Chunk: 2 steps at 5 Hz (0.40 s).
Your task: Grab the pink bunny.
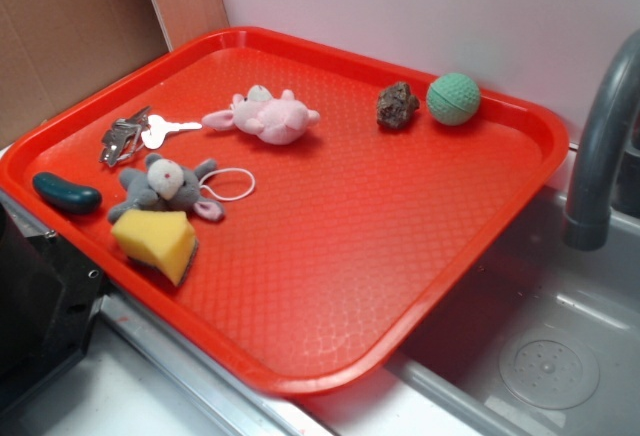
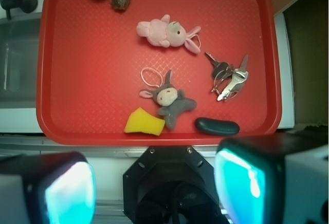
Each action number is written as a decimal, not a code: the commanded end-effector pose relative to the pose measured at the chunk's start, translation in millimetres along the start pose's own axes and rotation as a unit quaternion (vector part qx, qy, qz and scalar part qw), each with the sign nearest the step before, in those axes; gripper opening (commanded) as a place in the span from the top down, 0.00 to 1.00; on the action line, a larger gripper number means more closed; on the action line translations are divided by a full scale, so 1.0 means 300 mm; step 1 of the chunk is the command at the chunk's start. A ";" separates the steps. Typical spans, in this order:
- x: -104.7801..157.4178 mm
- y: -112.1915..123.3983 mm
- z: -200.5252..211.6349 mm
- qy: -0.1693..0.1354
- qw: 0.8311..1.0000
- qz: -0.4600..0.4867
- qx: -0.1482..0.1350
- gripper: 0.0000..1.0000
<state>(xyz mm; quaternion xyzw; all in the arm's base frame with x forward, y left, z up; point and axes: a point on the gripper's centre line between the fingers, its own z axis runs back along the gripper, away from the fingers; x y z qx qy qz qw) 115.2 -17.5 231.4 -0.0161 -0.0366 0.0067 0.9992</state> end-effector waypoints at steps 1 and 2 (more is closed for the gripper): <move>0.156 0.183 -0.184 0.032 0.988 -0.152 -0.012 0.00; 0.287 0.239 -0.274 0.002 0.966 -0.258 -0.014 0.00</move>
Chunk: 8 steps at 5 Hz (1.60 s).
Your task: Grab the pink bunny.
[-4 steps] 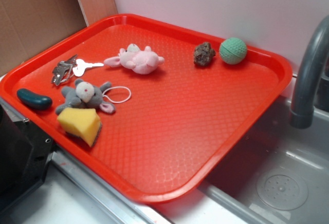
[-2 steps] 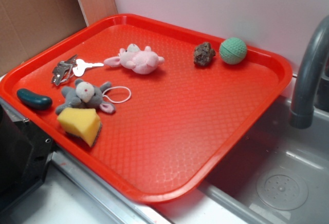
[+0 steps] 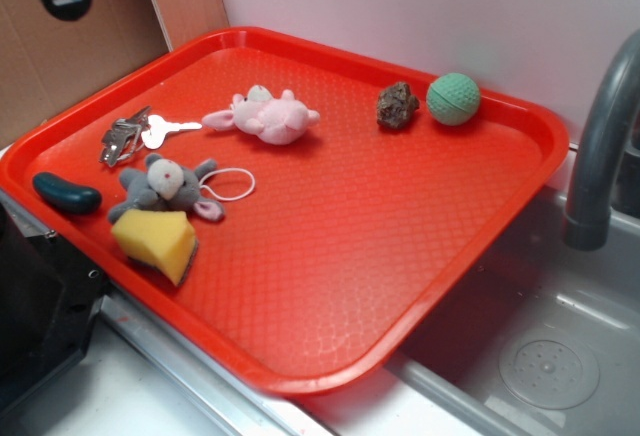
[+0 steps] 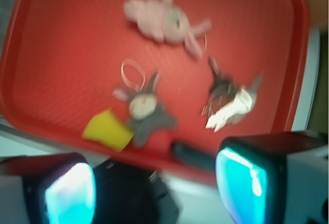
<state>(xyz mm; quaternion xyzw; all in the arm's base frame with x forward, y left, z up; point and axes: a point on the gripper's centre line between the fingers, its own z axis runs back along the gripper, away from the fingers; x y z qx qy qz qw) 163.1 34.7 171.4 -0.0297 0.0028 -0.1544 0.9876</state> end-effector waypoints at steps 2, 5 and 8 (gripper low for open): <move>0.352 0.156 -0.222 -0.048 0.965 -0.251 0.059 0.00; 0.229 -0.076 -0.354 -0.045 0.953 -0.299 0.016 0.00; 0.267 -0.029 -0.480 0.009 0.959 -0.283 0.005 0.00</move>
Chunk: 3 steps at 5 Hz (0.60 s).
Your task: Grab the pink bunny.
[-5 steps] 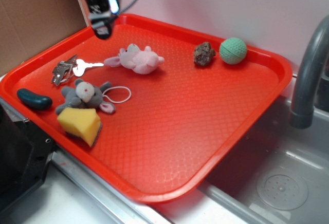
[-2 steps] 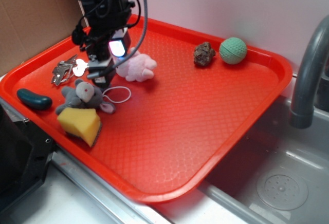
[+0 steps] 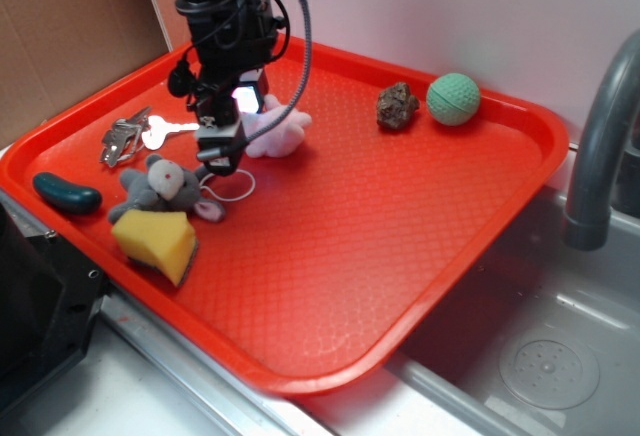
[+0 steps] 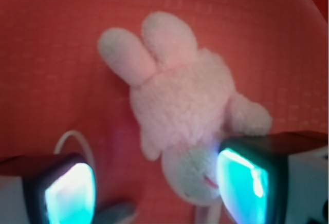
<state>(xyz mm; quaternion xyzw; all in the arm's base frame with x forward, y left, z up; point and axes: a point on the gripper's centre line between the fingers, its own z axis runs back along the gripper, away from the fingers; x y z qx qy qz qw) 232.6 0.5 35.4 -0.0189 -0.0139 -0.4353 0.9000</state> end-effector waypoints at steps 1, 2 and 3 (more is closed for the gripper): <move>0.026 -0.022 -0.016 0.024 0.999 0.042 -0.011 0.02; 0.037 -0.025 -0.017 0.042 0.995 0.090 -0.010 1.00; 0.052 -0.031 -0.015 0.055 0.990 0.127 -0.007 1.00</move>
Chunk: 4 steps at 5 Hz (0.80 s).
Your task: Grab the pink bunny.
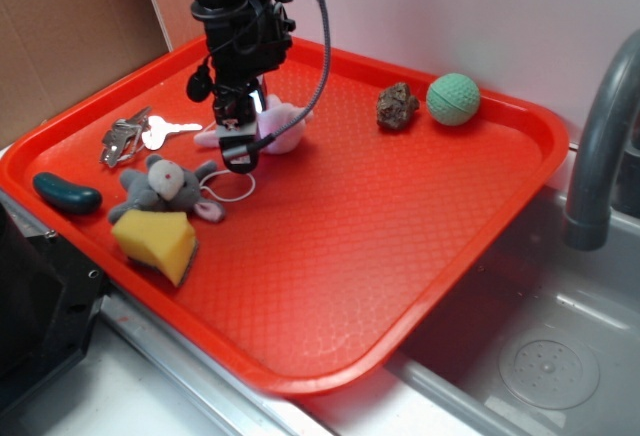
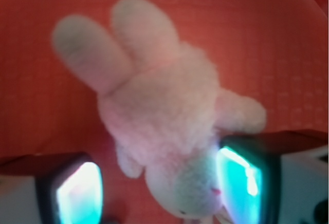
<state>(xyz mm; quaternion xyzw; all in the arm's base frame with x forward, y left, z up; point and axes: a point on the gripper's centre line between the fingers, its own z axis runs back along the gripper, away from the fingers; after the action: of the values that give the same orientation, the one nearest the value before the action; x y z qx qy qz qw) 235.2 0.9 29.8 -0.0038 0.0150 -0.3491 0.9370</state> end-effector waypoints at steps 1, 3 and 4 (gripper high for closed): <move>0.048 -0.050 0.014 0.034 0.998 0.045 -0.006 1.00; 0.033 -0.065 0.156 0.019 0.997 0.074 -0.002 1.00; -0.050 0.074 0.317 0.009 0.992 0.120 0.037 1.00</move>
<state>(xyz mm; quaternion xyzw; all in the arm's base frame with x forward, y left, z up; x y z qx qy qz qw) 227.9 32.8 110.7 0.0240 0.0364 -0.2401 0.9698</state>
